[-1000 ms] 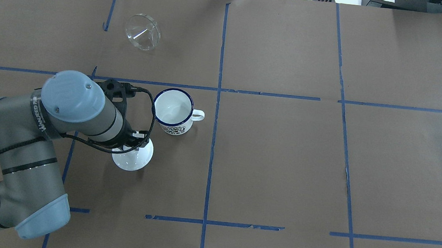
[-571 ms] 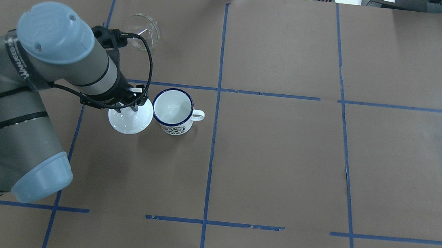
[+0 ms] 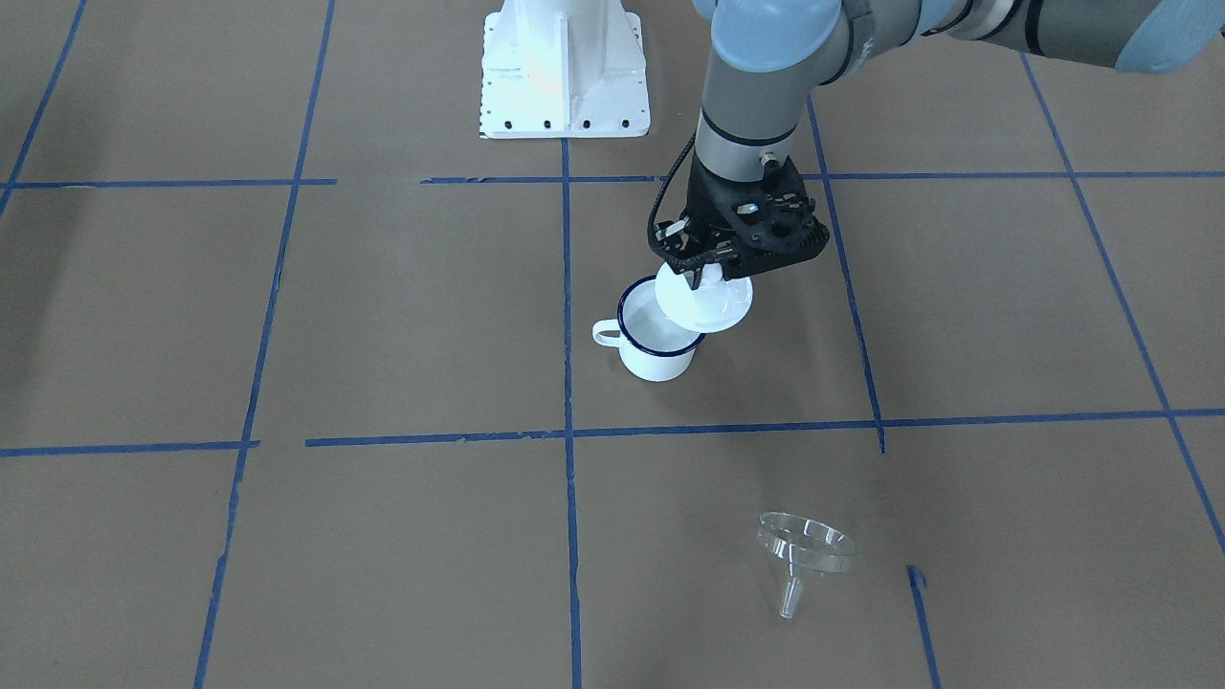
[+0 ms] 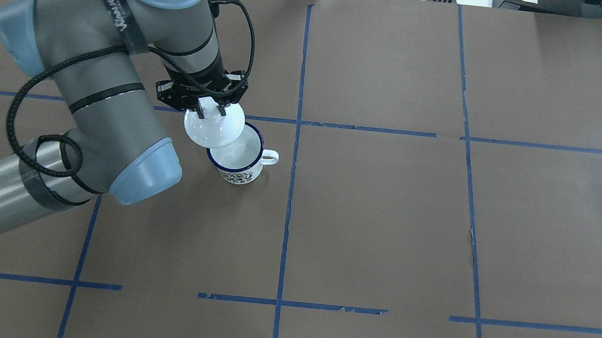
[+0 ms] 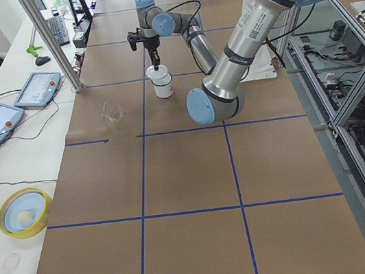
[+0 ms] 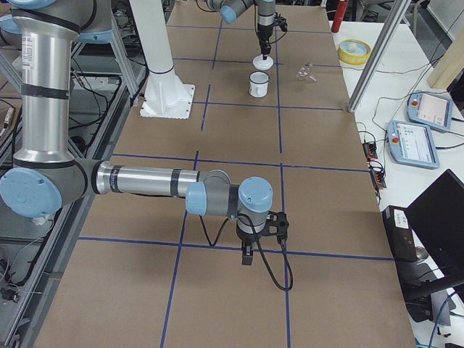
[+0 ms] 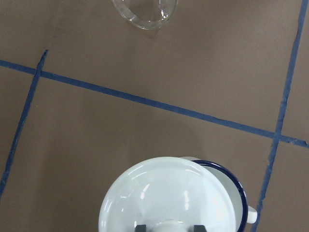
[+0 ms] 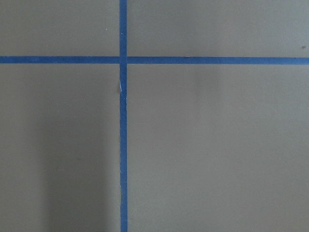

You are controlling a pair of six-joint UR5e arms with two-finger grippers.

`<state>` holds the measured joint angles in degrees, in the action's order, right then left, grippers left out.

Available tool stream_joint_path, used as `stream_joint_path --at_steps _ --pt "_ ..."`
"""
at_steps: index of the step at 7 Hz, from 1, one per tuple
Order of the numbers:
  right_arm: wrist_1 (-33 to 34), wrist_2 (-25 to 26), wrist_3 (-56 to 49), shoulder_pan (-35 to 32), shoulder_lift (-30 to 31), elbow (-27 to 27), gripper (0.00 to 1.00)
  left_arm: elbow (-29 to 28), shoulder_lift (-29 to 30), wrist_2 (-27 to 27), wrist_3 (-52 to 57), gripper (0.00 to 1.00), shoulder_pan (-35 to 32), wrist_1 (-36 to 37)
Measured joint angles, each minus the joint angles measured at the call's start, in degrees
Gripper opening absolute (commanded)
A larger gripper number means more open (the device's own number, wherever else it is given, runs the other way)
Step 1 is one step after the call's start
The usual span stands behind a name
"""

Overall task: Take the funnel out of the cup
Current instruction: 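Lower the white lid onto the mug rim with the left gripper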

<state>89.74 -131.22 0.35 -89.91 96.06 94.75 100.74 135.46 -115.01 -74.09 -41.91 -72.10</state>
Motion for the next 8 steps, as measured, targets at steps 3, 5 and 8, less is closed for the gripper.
stream_joint_path --at_steps 3,5,8 --pt "0.0 0.0 0.0 0.0 0.0 0.0 1.0 -3.9 1.5 -1.2 0.0 0.0 0.2 -1.5" --pt "0.0 0.0 0.0 0.0 0.0 0.0 1.0 -6.1 1.5 -1.6 0.0 0.0 0.3 -3.9" --pt "0.0 0.0 0.0 0.0 0.0 0.0 1.0 -6.9 1.2 -1.7 0.0 0.0 1.6 -5.0"
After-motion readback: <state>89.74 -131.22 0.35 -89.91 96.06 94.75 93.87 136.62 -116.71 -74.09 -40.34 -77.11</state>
